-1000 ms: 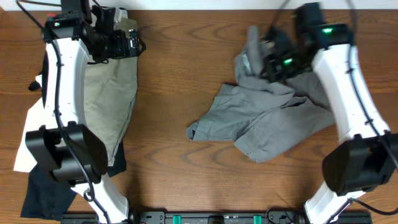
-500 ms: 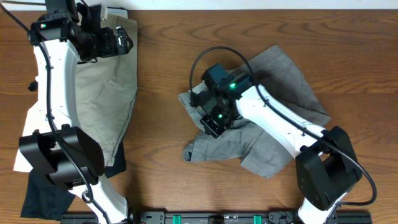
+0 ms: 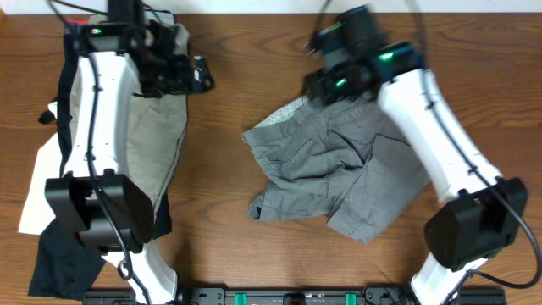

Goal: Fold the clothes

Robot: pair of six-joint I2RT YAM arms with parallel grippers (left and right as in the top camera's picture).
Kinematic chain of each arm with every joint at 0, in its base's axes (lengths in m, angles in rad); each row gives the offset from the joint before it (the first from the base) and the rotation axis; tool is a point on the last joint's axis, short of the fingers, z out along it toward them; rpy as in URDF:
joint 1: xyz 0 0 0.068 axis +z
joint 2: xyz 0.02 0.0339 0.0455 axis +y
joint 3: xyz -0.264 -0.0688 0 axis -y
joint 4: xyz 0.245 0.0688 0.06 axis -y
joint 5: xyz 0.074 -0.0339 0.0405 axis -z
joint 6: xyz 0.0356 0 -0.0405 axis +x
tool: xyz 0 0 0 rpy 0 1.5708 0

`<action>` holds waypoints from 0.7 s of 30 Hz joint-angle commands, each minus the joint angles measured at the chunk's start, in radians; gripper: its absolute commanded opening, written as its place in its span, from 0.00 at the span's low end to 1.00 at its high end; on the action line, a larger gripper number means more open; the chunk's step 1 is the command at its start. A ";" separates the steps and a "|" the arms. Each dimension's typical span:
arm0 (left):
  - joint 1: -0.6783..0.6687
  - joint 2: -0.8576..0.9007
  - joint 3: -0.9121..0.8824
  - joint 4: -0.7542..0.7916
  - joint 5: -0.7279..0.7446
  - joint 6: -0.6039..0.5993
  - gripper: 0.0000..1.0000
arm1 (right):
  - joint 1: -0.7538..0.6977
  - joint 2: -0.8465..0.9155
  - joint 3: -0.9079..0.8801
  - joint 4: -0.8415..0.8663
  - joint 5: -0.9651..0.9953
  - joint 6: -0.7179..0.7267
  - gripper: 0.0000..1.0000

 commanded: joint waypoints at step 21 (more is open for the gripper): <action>-0.159 0.008 -0.430 0.232 0.232 0.064 1.00 | -0.222 0.027 0.004 0.000 0.021 -0.021 0.69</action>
